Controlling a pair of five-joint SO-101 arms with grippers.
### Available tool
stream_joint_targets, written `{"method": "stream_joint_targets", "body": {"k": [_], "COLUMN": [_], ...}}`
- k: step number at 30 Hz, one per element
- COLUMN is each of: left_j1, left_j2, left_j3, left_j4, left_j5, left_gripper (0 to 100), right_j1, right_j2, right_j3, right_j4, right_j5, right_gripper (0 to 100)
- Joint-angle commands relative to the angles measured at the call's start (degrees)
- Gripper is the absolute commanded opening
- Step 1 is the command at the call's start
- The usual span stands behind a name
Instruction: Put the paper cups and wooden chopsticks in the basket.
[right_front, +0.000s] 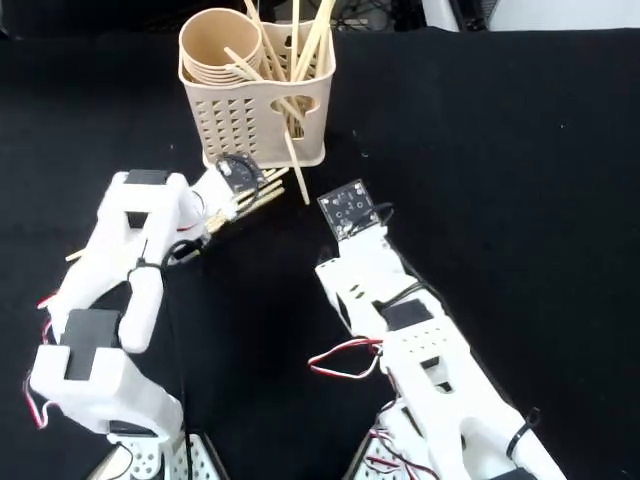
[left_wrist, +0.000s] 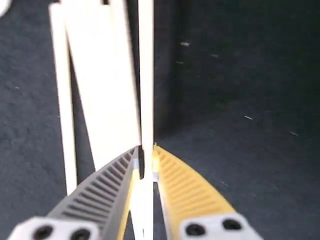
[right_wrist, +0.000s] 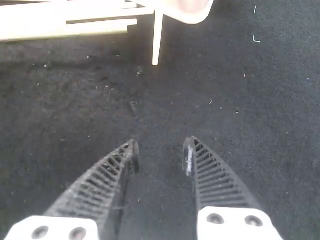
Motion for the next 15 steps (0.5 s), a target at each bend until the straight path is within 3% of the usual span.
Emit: {"method": "stream_joint_targets", "body": {"k": [1, 4, 10, 15], "left_j1": [-1.5, -2.3, -5.8, -8.9], "left_j2": [2.5, 5.5, 4.6, 1.9], "left_j3": [-0.5, -1.0, -4.3, -4.7], "left_j4": [-6.0, -7.2, -3.7, -5.3], "left_j5": [0.1, 1.4, 2.3, 2.0], "left_gripper": [13, 22, 22, 23], "right_j1": [-0.6, -0.6, -0.6, -0.6], "right_j2": [-1.3, -1.2, -1.2, -1.2], "right_j3": [-0.1, -0.1, -0.1, -0.1], "right_j4": [-0.8, -0.8, -0.8, -0.8], "right_j5": [-0.4, -0.4, -0.4, -0.4], "right_gripper": [16.3, 16.3, 16.3, 16.3]}}
